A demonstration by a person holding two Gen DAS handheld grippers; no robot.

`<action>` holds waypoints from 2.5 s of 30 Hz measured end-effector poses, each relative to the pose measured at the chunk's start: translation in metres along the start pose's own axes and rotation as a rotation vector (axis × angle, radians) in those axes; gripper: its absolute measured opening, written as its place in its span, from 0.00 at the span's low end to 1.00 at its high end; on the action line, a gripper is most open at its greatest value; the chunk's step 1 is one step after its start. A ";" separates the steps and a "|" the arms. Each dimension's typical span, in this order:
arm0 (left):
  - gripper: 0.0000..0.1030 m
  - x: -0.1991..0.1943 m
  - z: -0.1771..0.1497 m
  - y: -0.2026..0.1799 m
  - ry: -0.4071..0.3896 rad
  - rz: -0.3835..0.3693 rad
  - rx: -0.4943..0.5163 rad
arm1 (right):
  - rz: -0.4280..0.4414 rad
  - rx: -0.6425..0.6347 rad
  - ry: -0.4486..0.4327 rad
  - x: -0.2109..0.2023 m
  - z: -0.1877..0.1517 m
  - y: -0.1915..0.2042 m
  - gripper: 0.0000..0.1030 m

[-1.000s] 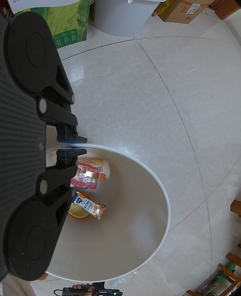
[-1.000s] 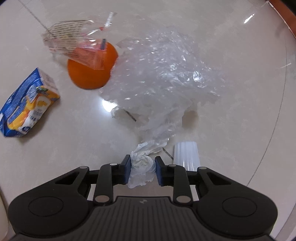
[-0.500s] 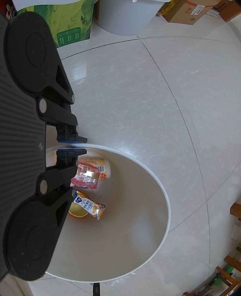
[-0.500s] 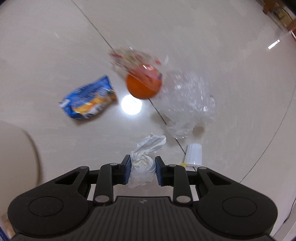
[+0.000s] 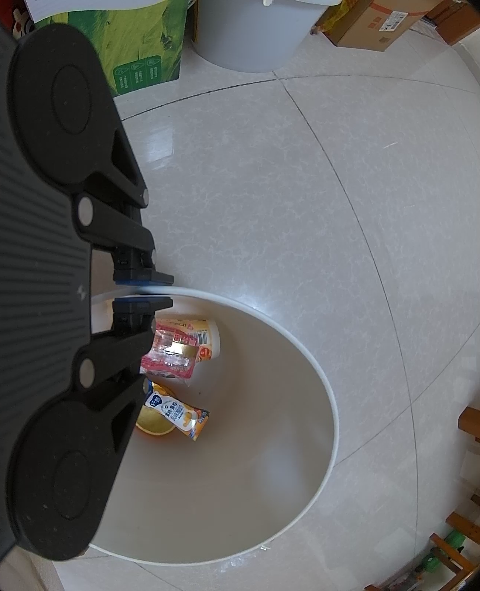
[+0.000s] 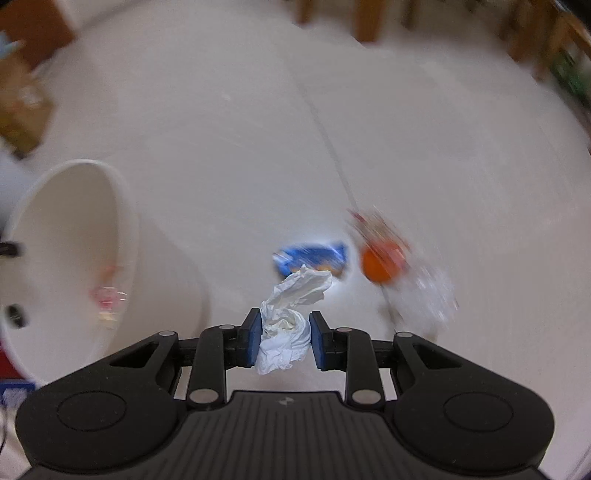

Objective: Organize objects
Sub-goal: 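Carry the tissue scrap over the bin and release it, then move the right gripper back to the small white plastic cup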

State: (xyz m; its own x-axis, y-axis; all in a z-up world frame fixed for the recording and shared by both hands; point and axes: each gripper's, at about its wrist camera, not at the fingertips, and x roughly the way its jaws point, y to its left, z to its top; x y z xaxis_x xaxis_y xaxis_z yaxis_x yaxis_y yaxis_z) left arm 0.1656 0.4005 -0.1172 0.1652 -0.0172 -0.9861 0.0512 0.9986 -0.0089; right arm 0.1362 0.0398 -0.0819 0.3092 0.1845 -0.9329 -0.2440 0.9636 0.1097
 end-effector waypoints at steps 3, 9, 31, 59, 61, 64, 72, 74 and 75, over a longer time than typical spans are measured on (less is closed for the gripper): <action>0.03 0.000 0.000 -0.002 -0.001 0.005 0.006 | 0.074 -0.087 -0.045 -0.020 0.010 0.032 0.31; 0.03 0.000 0.001 -0.002 0.000 0.005 0.007 | 0.203 -0.201 -0.078 -0.032 0.022 0.086 0.32; 0.03 -0.001 0.001 -0.002 0.001 0.000 0.004 | 0.039 -0.078 -0.149 -0.013 0.002 0.031 0.84; 0.03 0.000 0.001 -0.004 0.001 0.006 0.011 | -0.255 0.387 0.223 0.164 -0.095 -0.181 0.86; 0.03 0.000 0.001 -0.003 0.003 0.001 0.005 | -0.241 0.399 0.230 0.172 -0.098 -0.189 0.85; 0.03 0.000 0.002 -0.003 0.003 0.001 0.008 | -0.229 0.409 0.245 0.188 -0.104 -0.196 0.81; 0.03 -0.001 0.003 -0.001 0.005 0.000 0.003 | -0.243 0.392 0.276 0.218 -0.111 -0.201 0.69; 0.03 0.000 0.003 -0.001 0.005 0.000 0.003 | -0.245 0.390 0.286 0.225 -0.113 -0.202 0.63; 0.03 0.000 0.002 -0.001 0.006 0.000 0.003 | -0.250 0.389 0.293 0.229 -0.114 -0.203 0.61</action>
State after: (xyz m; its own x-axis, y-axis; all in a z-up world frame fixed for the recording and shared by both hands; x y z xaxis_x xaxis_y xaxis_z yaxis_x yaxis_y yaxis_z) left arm 0.1679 0.3993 -0.1162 0.1596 -0.0171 -0.9870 0.0541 0.9985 -0.0086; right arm 0.1515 -0.1355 -0.3569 0.0319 -0.0677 -0.9972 0.1794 0.9819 -0.0609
